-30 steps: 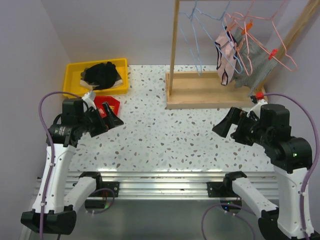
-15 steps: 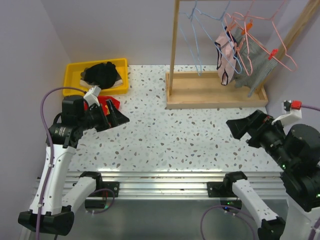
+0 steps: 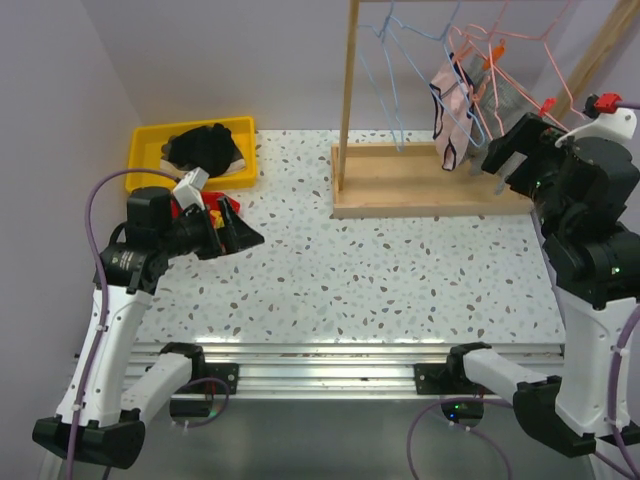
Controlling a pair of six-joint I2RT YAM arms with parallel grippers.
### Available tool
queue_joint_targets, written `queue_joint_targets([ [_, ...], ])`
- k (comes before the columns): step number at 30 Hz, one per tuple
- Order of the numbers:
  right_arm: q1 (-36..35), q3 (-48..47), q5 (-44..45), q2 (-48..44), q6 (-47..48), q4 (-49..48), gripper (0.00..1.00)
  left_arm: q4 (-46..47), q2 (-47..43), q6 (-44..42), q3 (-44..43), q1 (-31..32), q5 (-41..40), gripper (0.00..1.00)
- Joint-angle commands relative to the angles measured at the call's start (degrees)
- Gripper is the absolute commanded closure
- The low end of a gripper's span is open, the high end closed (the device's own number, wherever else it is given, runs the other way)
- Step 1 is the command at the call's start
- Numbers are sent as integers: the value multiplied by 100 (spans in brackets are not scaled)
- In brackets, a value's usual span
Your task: Remove the underwear clipped to the hanger
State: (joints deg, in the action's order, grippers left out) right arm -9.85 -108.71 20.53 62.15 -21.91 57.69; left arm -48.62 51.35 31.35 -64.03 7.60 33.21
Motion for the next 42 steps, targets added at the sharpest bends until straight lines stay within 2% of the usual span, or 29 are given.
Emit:
queue_joint_targets([
  [1, 0, 16, 583, 261, 328, -1109, 1, 257, -108, -138, 31, 40, 221, 0],
  [5, 9, -387, 768, 726, 372, -1392, 1, 222, -152, -147, 48, 40, 247, 0],
  [11, 123, -1187, 267, 1589, 328, -1190, 1, 221, -240, -147, 189, 40, 247, 0],
  [19, 773, -1057, -295, 2047, 38, -970, 2, 160, -442, -191, 417, 40, 230, 0],
  [24, 1423, -740, -1646, 2126, -129, -1023, 2, 213, -495, -165, 523, 40, 291, 0],
  [27, 1468, -381, -2462, 2056, -94, -1101, 3, 213, -503, -173, 506, 40, 282, 0],
  [31, 1468, 85, -3054, 1950, 55, -1102, 4, 195, -556, -200, 523, 40, 265, 0],
  [37, 1468, 51, -2424, 1968, 231, -689, 9, 265, -661, -165, 742, 49, 326, 0],
  [42, 1468, 25, -2458, 1968, 196, -672, 8, 265, -714, -165, 778, 49, 335, 0],
])
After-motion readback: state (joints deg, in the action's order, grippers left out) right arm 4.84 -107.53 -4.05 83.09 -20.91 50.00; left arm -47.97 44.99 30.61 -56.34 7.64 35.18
